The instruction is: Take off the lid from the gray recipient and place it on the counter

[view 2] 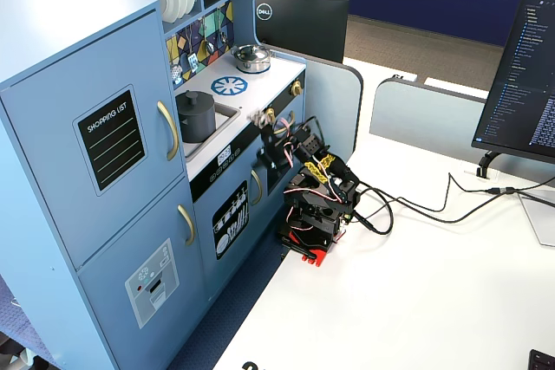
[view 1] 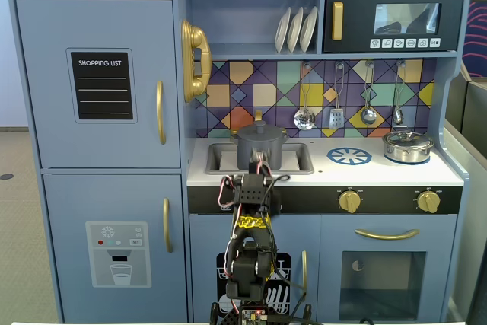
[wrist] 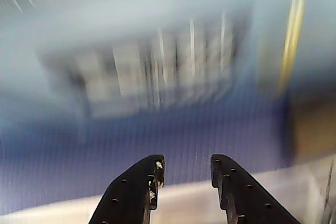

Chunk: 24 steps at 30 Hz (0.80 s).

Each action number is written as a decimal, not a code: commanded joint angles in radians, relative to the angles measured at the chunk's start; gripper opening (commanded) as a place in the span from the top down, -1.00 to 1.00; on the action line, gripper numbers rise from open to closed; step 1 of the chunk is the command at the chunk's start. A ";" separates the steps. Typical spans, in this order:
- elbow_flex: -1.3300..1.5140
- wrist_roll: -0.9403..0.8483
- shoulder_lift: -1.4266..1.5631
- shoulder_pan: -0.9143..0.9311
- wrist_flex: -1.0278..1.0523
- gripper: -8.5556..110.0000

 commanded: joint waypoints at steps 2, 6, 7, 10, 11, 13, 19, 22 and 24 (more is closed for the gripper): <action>-0.204 -0.021 -0.048 0.005 -0.272 0.86; -0.245 -0.015 -0.091 0.003 -0.439 0.86; -0.256 -0.009 -0.103 0.000 -0.459 0.85; -0.281 0.006 -0.150 -0.005 -0.515 0.74; -0.288 0.000 -0.167 -0.009 -0.532 0.71; -0.299 -0.005 -0.198 -0.017 -0.569 0.65; -0.313 -0.002 -0.305 -0.041 -0.753 0.55; -0.314 0.003 -0.364 -0.048 -0.854 0.55; -0.313 -0.003 -0.391 -0.048 -0.887 0.55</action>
